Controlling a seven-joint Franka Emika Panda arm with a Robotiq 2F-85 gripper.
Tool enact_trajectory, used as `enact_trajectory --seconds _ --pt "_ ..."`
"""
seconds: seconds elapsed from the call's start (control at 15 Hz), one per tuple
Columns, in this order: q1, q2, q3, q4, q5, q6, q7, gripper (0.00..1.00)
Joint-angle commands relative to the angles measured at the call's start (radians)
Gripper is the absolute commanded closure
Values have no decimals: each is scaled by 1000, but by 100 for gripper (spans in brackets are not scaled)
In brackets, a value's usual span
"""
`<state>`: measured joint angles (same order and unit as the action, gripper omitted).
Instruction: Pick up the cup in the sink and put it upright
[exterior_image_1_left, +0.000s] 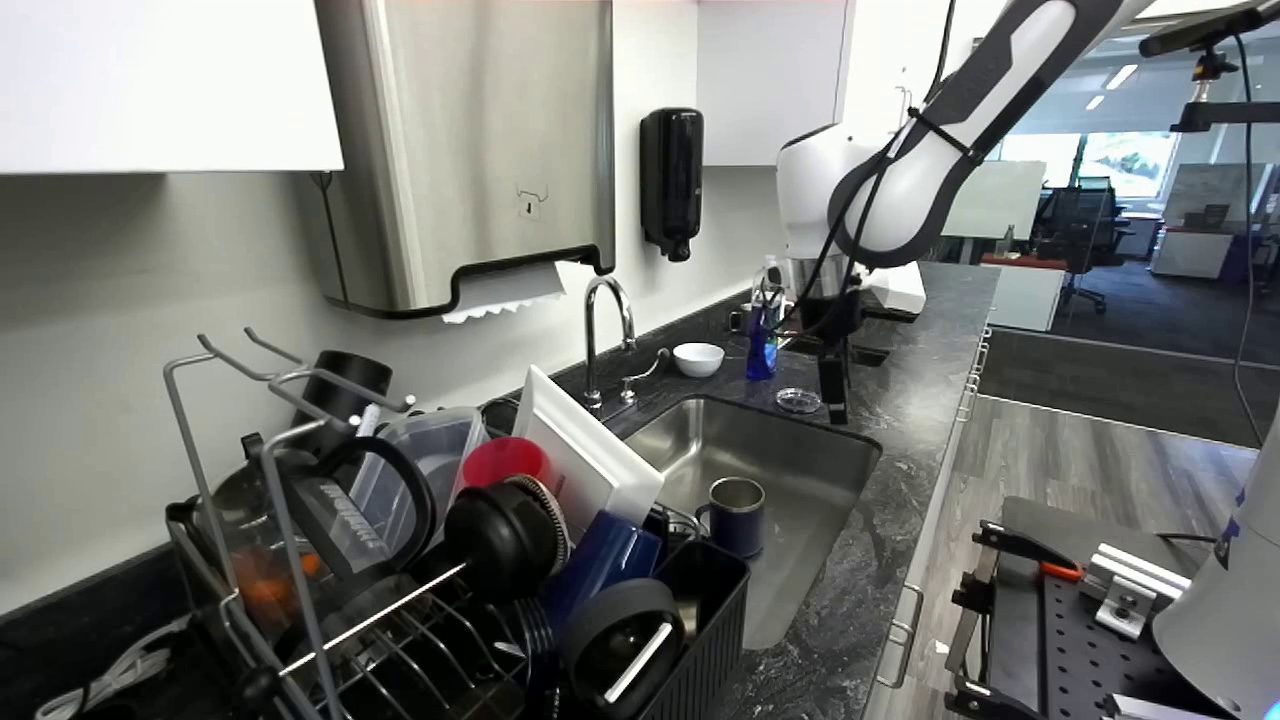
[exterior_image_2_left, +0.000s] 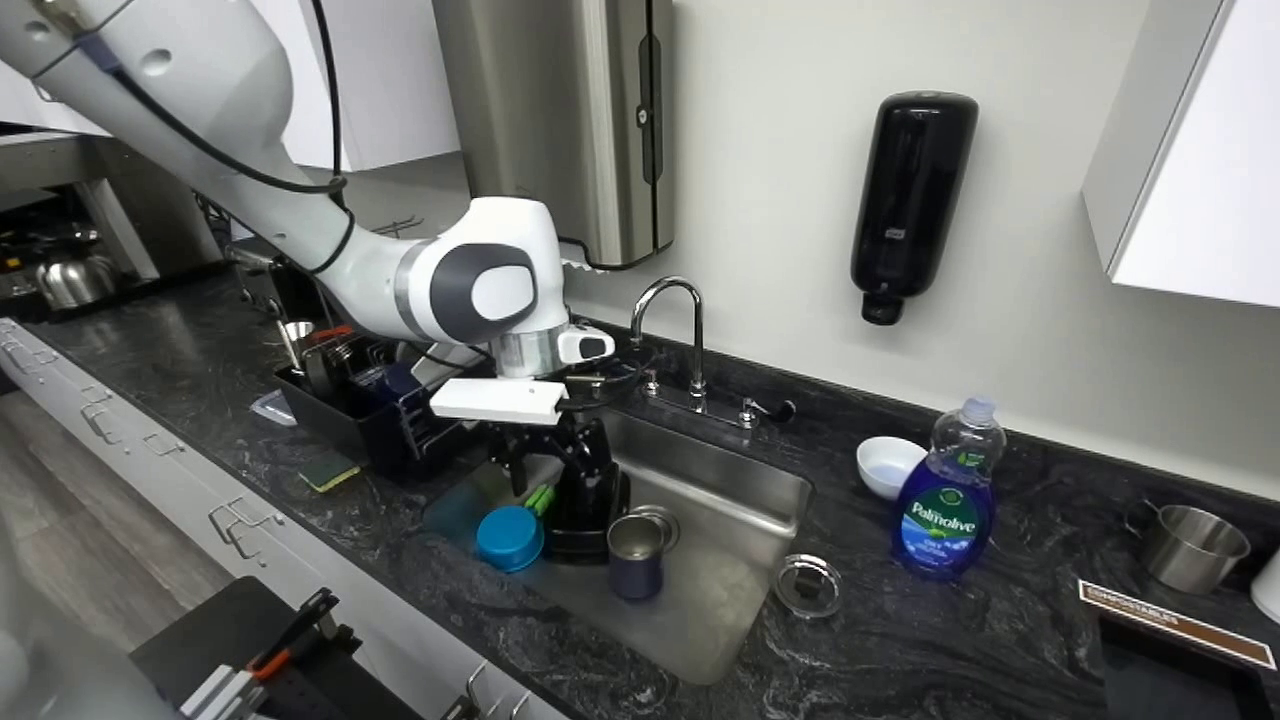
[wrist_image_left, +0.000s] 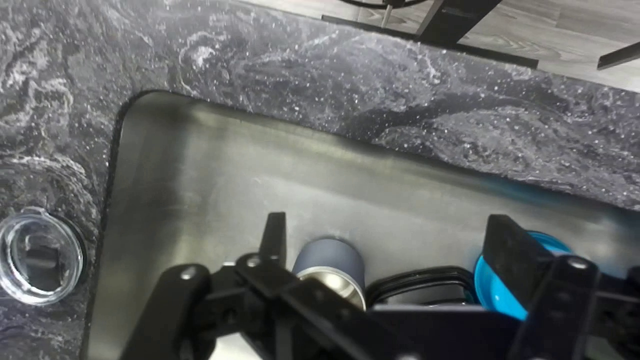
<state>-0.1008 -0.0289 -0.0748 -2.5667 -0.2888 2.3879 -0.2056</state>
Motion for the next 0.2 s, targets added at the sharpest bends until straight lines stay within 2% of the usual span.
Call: enact_trajectory --seconds 0.0,0.13 --pt "6 -13 -4 -6 -10 -21 18 0" --pt "7 -22 -3 -15 -21 -34 38 0"
